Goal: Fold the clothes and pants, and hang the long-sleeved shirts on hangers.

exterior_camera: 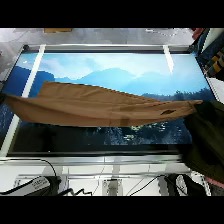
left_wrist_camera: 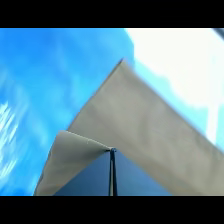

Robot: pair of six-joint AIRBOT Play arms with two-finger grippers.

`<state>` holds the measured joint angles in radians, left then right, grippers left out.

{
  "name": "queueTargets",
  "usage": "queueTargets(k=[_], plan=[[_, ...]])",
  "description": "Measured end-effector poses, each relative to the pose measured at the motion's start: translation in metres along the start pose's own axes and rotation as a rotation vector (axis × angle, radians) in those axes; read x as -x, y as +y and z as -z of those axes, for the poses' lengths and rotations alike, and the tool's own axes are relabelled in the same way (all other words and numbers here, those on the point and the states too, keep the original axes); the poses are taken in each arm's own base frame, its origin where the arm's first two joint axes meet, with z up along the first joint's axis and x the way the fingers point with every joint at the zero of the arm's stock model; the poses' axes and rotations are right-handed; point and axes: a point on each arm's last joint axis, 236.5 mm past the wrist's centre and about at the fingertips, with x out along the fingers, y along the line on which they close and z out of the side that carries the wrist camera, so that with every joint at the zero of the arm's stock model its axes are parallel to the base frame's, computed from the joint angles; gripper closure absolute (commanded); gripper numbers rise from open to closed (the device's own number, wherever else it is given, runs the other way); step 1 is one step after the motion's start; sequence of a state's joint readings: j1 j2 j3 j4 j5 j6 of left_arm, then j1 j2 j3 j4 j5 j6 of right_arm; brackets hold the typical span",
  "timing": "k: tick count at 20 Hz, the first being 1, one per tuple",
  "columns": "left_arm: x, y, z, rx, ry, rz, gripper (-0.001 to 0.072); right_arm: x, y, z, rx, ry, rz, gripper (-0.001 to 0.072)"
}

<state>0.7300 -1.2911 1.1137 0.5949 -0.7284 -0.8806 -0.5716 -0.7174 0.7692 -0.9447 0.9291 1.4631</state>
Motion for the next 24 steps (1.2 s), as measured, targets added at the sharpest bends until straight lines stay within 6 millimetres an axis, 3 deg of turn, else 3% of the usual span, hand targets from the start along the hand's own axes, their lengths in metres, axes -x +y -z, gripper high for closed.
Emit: queueTargets(k=[6,13,18,24], plan=[[-0.066,-0.053,-0.027,-0.054,-0.178,-0.049,0.0697,-0.074,-0.025,-0.020,-0.239,-0.040,0.027,0.0685],[-0.126,-0.061,-0.021,-0.065,-0.223,-0.094,0.0695,-0.142,-0.038,-0.032,-0.373,-0.161,0.059,0.0684],[-0.143,-0.061,-0.025,-0.073,-0.263,-0.119,0.0695,-0.164,-0.048,-0.029,-0.397,-0.193,0.087,0.0684],[-0.158,-0.076,-0.033,-0.086,-0.309,-0.117,0.0694,-0.169,-0.053,-0.029,-0.403,-0.205,0.098,0.0683]])
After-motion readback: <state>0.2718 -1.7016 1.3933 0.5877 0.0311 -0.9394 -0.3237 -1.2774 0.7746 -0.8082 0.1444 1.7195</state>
